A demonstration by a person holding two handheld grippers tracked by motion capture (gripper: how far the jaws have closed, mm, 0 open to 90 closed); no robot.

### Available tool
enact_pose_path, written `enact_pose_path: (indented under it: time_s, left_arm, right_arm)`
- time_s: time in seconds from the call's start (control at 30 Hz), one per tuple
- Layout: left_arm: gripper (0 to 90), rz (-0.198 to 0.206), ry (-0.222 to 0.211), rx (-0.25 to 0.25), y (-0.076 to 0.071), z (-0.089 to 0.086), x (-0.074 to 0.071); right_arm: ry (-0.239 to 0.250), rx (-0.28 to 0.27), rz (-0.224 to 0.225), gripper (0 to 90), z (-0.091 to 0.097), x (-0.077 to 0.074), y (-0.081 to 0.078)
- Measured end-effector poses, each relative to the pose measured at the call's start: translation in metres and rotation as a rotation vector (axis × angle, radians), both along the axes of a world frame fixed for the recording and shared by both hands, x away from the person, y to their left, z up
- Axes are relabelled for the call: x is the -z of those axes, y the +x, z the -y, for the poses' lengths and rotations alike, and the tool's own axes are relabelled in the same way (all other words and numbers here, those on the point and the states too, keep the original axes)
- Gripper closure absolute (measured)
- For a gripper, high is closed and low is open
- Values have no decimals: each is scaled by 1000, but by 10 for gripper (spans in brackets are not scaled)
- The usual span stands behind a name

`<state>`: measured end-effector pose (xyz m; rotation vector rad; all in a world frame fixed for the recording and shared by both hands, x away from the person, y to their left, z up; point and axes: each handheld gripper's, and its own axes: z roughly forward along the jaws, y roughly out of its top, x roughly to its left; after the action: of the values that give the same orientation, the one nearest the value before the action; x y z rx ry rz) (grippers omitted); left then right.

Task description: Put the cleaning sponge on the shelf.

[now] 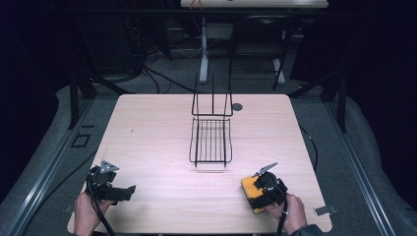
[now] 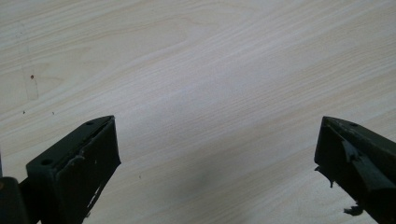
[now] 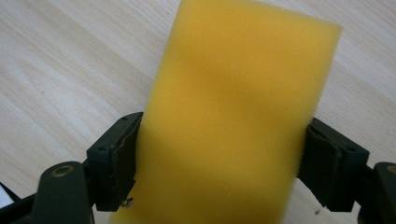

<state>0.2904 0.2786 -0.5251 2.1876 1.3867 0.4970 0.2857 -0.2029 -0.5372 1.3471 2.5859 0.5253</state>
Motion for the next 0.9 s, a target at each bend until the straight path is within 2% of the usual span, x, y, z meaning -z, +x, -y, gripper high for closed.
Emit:
enact_pose_path:
  time_s: [0.43, 0.53, 0.9]
  left_arm:
    - [1, 1, 3, 16, -1, 0, 1]
    - [1, -6, -2, 8, -2, -1, 1]
    - [2, 11, 10, 12, 0, 3, -1]
  right_arm:
    - [-11, -7, 8, 218, 5, -6, -1]
    - [-4, -7, 15, 218, 5, -8, 0]
    - [19, -18, 18, 219, 5, -13, -1]
